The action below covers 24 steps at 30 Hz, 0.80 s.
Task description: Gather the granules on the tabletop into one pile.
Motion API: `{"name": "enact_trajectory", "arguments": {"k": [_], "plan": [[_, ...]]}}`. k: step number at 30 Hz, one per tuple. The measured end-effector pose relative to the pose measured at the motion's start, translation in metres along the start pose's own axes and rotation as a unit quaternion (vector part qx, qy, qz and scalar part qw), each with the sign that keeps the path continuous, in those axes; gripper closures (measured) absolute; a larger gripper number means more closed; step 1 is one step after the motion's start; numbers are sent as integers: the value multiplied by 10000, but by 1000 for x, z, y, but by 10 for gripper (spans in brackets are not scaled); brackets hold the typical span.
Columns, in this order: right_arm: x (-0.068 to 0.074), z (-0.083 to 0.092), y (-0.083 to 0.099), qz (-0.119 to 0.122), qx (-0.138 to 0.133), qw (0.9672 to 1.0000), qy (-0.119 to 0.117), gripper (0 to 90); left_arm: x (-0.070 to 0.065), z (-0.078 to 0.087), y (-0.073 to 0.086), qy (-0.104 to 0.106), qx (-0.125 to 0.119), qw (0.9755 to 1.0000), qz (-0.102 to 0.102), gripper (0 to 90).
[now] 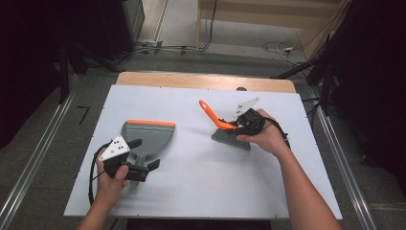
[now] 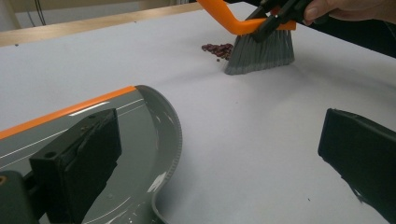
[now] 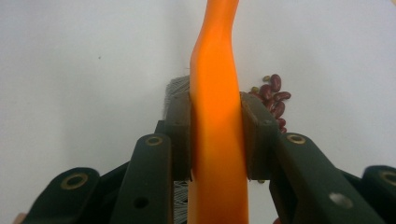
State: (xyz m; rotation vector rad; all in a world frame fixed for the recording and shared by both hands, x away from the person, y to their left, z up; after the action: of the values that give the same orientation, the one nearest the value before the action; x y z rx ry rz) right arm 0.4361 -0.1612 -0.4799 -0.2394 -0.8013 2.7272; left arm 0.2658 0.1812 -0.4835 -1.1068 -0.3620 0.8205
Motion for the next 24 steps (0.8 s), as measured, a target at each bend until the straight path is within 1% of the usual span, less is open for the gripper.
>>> {"name": "enact_trajectory", "arguments": {"k": [5,10,14,18,20,24], "plan": [[-4,-2,-3,-53,-34,10000,57,672,0,-1,0,1,11,10000,-2,0],[-10,-5,-8,-103,-79,9996,259,673,0,0,0,-2,3,10000,2,0],[-14,-7,-11,-138,-94,9995,264,673,0,0,0,-6,3,10000,3,0],[-17,-8,-11,-214,-129,9992,302,673,1,0,0,-5,3,10000,1,0],[-18,-9,-10,-297,-142,9989,324,673,0,1,0,-4,-1,10000,14,0],[-20,-9,-11,-357,-143,9987,344,673,0,1,0,-2,-4,10000,14,0]]}}
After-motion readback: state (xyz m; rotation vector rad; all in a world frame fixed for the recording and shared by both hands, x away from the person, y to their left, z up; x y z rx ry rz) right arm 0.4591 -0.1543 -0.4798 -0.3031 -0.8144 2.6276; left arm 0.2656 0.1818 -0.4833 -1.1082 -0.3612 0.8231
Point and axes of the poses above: each handheld gripper's, and its own axes: z roughly backward along the jaws, y roughly out of its underside, x roughly to its left, the point moved 4 cm from there along -z, roughly forward along the jaws, and after that the axes turned 3 degrees about x, right-handed, at the moved point
